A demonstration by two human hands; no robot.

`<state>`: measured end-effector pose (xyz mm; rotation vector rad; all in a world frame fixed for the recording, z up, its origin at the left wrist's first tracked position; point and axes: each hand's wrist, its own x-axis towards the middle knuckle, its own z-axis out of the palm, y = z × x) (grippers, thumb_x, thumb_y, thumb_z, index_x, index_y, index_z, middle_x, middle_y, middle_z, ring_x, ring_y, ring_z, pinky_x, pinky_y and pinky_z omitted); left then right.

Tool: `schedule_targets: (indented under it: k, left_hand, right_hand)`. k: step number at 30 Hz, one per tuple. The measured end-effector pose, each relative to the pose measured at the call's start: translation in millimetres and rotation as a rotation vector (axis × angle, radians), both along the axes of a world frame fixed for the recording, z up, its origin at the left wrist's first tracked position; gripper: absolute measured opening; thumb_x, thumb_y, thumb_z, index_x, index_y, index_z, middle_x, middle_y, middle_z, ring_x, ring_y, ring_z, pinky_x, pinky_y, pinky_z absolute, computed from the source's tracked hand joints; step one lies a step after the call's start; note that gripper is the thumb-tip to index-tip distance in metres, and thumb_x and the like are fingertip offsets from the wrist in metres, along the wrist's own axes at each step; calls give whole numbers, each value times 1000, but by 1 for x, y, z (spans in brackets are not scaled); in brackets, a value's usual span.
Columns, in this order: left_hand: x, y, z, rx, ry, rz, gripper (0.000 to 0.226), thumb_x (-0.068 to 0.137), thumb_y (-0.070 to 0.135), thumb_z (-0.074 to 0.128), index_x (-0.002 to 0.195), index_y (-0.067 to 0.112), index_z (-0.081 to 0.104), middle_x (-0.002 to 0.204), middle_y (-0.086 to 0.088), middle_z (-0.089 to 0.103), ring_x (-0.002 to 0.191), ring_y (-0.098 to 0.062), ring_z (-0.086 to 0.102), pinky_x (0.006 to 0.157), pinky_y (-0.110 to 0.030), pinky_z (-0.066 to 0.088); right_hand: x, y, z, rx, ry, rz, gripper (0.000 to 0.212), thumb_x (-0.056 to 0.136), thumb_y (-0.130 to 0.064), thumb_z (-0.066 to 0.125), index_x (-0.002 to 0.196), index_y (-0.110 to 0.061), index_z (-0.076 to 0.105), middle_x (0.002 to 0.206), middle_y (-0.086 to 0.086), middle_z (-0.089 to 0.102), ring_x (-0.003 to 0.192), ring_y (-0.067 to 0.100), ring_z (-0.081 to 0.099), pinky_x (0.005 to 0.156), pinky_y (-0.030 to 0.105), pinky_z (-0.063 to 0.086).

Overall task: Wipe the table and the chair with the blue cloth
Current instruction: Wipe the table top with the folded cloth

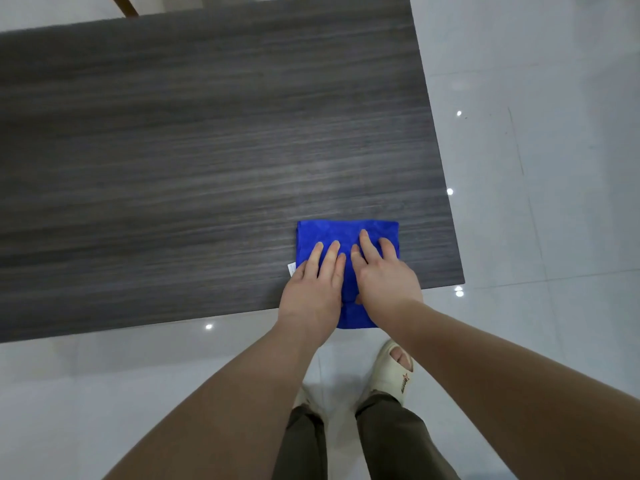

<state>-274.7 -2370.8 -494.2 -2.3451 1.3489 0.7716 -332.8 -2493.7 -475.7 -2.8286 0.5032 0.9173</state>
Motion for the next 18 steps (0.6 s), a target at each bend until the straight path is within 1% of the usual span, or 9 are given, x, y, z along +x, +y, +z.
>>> schedule_targets:
  k: [18]
  left_hand:
    - [38,86,-6,-64,-8,69,75,105,39,36,155,10,-13,163,-9,-18,150,-31,-13,122,-40,11]
  right_hand:
    - [45,83,-1,-2,2,27,76,97,-28,57,155,-15,11,163,5,-6,147,31,9,99,34,44]
